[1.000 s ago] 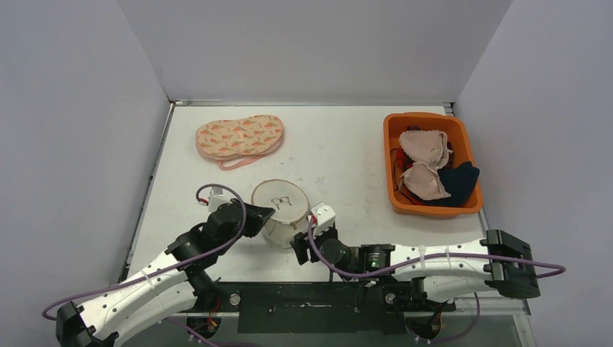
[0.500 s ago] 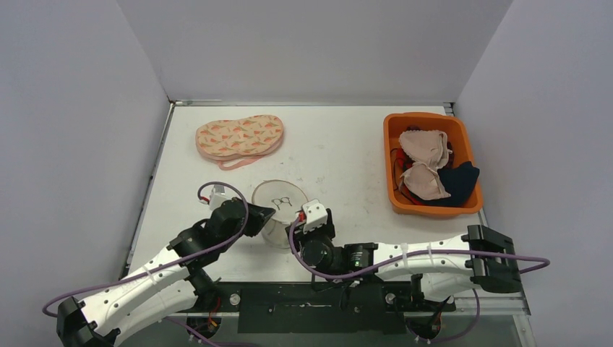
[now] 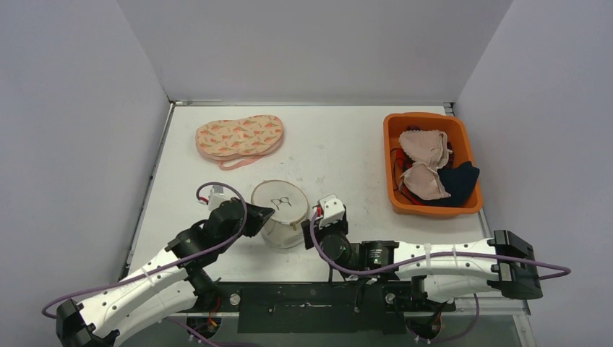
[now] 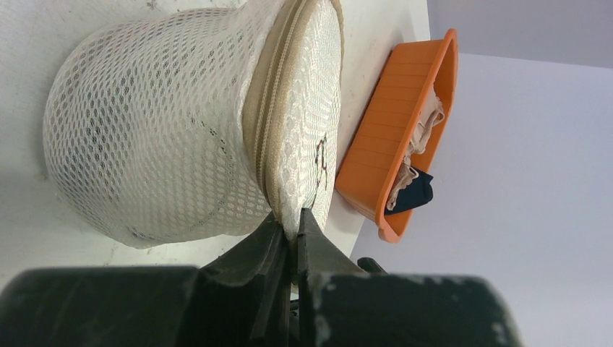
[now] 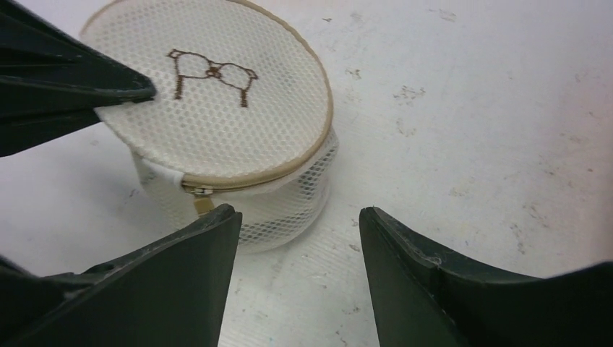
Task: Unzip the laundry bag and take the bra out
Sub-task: Unzip the laundry bag at the center of the board.
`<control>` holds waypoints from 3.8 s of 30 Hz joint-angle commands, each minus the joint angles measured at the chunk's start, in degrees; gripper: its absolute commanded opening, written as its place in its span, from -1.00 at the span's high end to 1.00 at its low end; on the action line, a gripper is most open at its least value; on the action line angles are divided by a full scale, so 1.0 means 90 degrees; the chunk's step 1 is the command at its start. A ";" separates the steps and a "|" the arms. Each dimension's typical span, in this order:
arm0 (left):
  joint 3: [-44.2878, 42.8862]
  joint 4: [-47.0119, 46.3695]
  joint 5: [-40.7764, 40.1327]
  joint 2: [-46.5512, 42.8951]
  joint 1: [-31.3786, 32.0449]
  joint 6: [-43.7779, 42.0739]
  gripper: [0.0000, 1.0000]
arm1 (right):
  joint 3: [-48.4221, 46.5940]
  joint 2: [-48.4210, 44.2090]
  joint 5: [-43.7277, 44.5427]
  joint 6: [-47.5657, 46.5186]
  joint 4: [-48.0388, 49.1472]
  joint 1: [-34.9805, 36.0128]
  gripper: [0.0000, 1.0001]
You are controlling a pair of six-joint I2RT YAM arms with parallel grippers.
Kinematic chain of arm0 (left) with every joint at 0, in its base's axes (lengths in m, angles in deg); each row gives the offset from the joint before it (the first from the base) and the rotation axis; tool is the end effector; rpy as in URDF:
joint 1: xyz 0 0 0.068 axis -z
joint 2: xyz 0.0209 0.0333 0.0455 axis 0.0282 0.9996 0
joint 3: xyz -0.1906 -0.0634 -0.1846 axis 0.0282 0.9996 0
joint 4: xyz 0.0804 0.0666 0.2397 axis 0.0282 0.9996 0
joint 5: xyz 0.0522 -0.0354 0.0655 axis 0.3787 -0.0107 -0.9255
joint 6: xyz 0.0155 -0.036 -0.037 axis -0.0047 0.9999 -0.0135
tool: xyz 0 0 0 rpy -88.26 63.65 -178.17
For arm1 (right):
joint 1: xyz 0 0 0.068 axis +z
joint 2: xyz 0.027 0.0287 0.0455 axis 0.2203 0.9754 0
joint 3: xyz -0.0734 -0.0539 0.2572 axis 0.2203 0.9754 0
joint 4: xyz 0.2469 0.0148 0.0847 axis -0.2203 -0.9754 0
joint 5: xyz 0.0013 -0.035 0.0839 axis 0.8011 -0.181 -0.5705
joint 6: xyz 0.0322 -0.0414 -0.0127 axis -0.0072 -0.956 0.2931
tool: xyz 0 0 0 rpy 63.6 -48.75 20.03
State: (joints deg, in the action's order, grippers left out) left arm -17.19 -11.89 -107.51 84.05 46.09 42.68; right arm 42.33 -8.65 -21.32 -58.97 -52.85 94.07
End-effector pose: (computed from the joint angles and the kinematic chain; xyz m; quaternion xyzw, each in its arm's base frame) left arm 0.1155 -0.1092 0.2460 -0.3965 0.7729 -0.3903 0.3051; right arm 0.0636 0.2438 0.2466 -0.1699 0.8036 0.1687 0.5449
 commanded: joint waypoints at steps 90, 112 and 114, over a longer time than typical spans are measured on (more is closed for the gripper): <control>-0.0494 -0.0368 0.0356 0.0056 0.0044 -0.0163 1.00 | 0.1521 -0.1437 -0.6023 0.0020 0.3128 -0.2095 -0.12; -0.0527 -0.0429 0.0551 0.0151 0.0050 -0.0015 1.00 | 0.2032 -0.0944 -0.6935 -0.0233 0.4605 -0.2573 0.06; -0.0544 -0.0434 0.0560 0.0160 0.0047 -0.0023 1.00 | 0.2002 -0.0873 -0.6921 -0.0230 0.4603 -0.2567 0.06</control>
State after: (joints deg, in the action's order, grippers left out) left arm -20.93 -12.11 -102.68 85.54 46.33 42.28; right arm 62.72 -17.59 -82.72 -59.93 -15.57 71.25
